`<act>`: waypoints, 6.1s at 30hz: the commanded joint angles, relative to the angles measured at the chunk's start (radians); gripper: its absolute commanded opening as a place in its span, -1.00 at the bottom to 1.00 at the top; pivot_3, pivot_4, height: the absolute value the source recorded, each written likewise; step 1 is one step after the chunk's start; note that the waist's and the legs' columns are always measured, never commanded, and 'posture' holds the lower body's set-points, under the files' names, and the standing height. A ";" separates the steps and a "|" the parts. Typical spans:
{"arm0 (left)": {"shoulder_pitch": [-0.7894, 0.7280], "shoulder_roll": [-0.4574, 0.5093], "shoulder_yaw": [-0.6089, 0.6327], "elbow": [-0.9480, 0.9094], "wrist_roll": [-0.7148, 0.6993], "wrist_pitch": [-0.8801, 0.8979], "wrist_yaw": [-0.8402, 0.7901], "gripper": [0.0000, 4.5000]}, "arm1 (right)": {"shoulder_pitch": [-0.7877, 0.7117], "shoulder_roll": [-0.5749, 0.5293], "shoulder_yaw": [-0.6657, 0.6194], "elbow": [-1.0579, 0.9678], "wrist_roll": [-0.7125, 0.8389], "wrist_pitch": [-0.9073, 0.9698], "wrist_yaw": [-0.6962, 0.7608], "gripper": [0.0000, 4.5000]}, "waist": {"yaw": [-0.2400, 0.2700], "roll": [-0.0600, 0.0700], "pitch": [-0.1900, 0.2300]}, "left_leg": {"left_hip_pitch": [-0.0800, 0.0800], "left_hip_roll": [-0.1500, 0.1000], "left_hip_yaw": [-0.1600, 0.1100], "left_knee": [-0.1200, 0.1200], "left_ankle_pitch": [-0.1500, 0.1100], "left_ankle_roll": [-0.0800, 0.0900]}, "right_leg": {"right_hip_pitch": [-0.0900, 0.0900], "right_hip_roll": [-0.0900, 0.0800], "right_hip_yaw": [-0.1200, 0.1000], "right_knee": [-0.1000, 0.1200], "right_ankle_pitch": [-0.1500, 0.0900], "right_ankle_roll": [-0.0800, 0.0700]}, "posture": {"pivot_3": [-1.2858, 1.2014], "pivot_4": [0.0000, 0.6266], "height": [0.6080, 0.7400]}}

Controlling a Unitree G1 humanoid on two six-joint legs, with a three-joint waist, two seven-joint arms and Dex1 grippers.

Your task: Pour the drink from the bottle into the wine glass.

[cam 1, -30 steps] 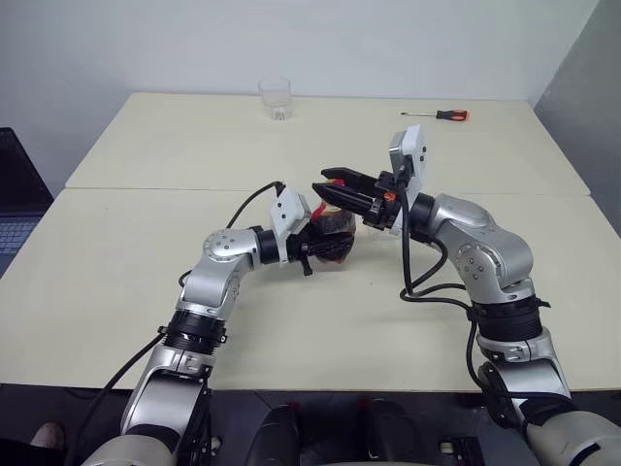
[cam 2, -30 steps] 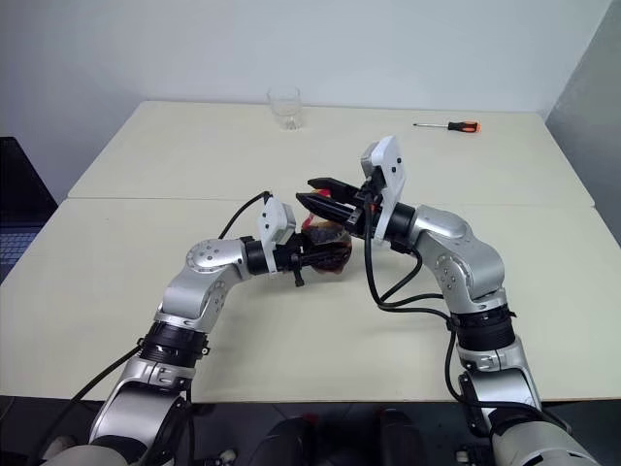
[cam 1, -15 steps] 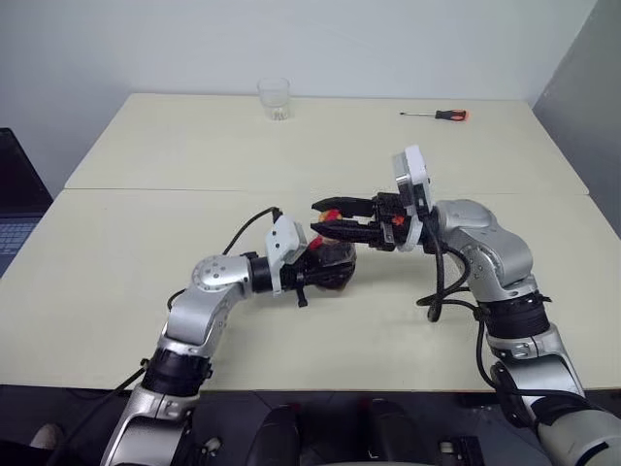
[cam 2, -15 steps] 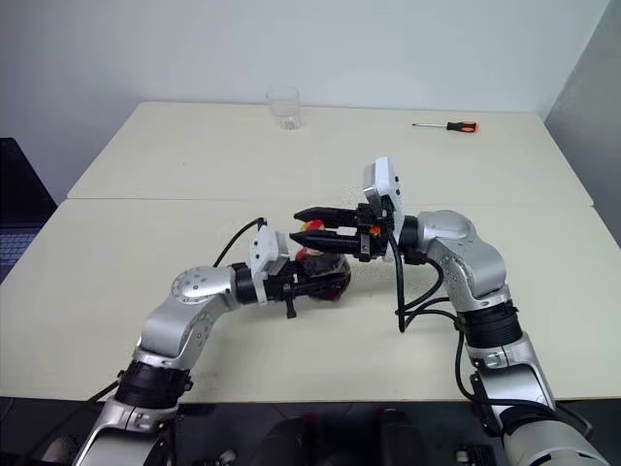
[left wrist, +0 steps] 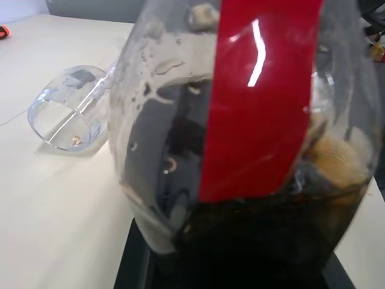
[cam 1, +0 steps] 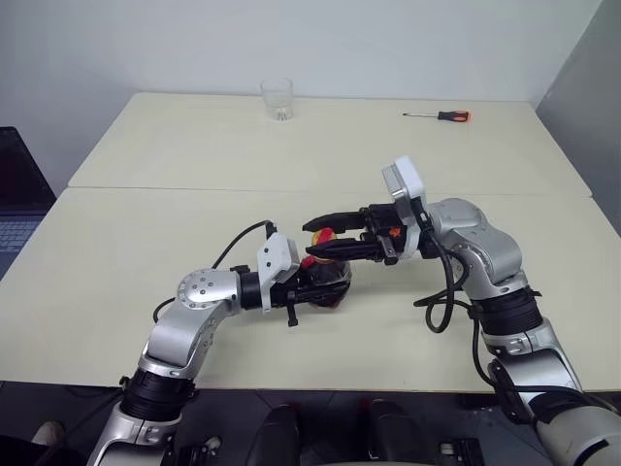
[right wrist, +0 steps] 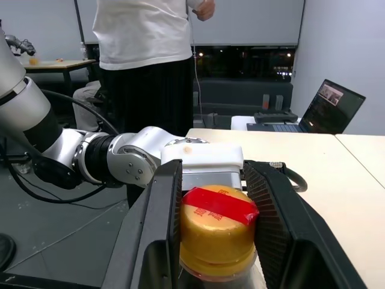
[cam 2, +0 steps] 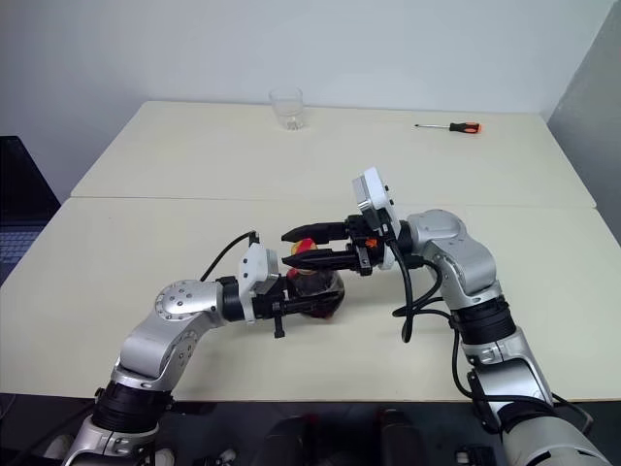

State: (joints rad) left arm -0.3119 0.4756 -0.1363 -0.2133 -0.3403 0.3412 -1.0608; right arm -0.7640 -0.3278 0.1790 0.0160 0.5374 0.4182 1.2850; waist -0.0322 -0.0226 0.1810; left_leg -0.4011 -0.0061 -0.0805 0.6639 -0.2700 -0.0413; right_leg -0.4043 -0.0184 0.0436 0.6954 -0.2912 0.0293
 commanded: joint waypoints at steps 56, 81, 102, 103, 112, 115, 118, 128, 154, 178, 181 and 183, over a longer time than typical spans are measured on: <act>-0.228 -0.153 0.013 0.308 0.054 -0.184 0.157 -0.57 | 0.037 0.112 -0.061 -0.263 -0.125 0.200 -0.747 0.25 | 0.000 0.000 0.000 | 0.000 0.000 0.000 0.000 0.000 0.000 | 0.000 0.000 0.000 0.001 0.000 0.000 | 0.03 -0.52 1.00; -0.064 -0.076 -0.012 0.005 -0.047 -0.030 0.097 -0.57 | 0.021 0.038 -0.022 -0.113 -0.057 0.009 -0.333 -0.43 | -0.001 0.000 0.000 | 0.000 0.000 0.000 -0.001 0.000 0.000 | 0.000 0.000 0.000 0.000 0.000 0.000 | 0.03 -0.52 1.00; 0.064 0.032 -0.014 -0.142 -0.112 -0.038 -0.019 -0.57 | -0.041 0.043 0.024 0.028 -0.018 -0.163 0.082 -0.43 | 0.000 0.000 0.000 | 0.000 0.000 0.000 0.000 0.000 0.000 | 0.000 0.000 0.000 0.000 0.000 0.000 | 0.03 -0.52 1.00; 0.067 0.032 -0.014 -0.147 -0.116 -0.036 -0.021 -0.57 | -0.042 0.044 0.026 0.029 -0.019 -0.166 0.090 -0.43 | 0.000 0.000 0.000 | 0.000 0.000 0.000 0.000 0.000 0.000 | 0.000 0.000 0.000 0.000 0.000 0.000 | 0.03 -0.52 1.00; 0.065 0.020 -0.020 -0.144 -0.112 -0.039 -0.014 -0.57 | -0.055 0.037 0.028 0.053 -0.043 -0.175 0.084 0.03 | 0.000 0.000 0.000 | 0.000 0.000 0.000 0.000 0.000 0.000 | 0.000 0.000 0.000 0.000 0.000 0.000 | 0.03 -0.52 1.00; 0.063 0.021 -0.022 -0.139 -0.115 -0.041 -0.013 -0.57 | -0.056 0.036 0.019 0.055 -0.043 -0.164 0.061 0.49 | 0.000 0.000 0.000 | 0.000 0.000 0.000 0.000 0.000 0.000 | 0.000 0.000 0.000 0.000 0.000 0.000 | 0.03 -0.52 1.00; 0.061 0.020 -0.021 -0.138 -0.117 -0.038 -0.015 -0.57 | -0.055 0.040 0.006 0.044 -0.039 -0.149 0.031 0.98 | 0.000 0.000 0.000 | 0.000 0.000 0.000 0.000 0.000 0.000 | 0.000 0.000 0.000 0.000 0.000 0.000 | 0.03 -0.52 1.00; 0.063 0.024 0.034 -0.129 -0.137 0.026 0.073 -0.57 | 0.056 -0.024 -0.081 -0.208 0.027 0.016 -0.177 0.99 | 0.002 0.000 0.000 | 0.000 0.000 -0.001 0.000 0.000 0.000 | 0.000 -0.001 0.000 0.000 0.000 0.000 | 0.03 -0.52 1.00; -0.104 -0.102 0.011 0.143 -0.034 -0.074 0.132 -0.57 | 0.066 0.054 -0.054 -0.314 -0.039 0.073 -0.526 0.99 | 0.001 0.000 0.000 | 0.000 0.000 0.000 0.000 0.000 0.000 | 0.000 0.000 0.000 0.000 0.000 0.000 | 0.03 -0.52 1.00; -0.113 -0.096 0.020 0.143 -0.032 -0.086 0.119 -0.57 | 0.042 0.074 -0.014 -0.190 -0.184 0.005 -0.556 0.99 | 0.000 0.000 0.000 | 0.000 0.000 0.000 0.000 0.000 0.000 | 0.000 0.000 0.000 0.001 0.000 0.000 | 0.03 -0.52 1.00; -0.111 -0.093 0.020 0.144 -0.033 -0.086 0.116 -0.57 | 0.046 0.063 -0.020 -0.201 -0.175 0.013 -0.552 0.99 | 0.000 0.000 0.000 | 0.000 0.000 0.000 0.000 0.000 0.000 | 0.000 0.000 0.000 0.001 0.000 0.000 | 0.03 -0.52 1.00; -0.111 -0.091 0.021 0.146 -0.033 -0.087 0.114 -0.57 | 0.049 0.054 -0.023 -0.207 -0.170 0.018 -0.548 0.99 | 0.000 0.000 0.000 | 0.000 0.000 0.000 0.000 0.000 0.000 | 0.000 0.000 0.000 0.001 0.000 0.000 | 0.03 -0.52 1.00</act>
State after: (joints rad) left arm -0.4094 0.3776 -0.1308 -0.0389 -0.3657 0.2808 -0.9331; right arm -0.7023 -0.2617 0.1973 -0.1533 0.3484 0.4329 0.7386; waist -0.0321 -0.0224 0.1811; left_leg -0.4008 -0.0063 -0.0806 0.6635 -0.2698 -0.0415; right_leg -0.4043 -0.0185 0.0434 0.6959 -0.2913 0.0291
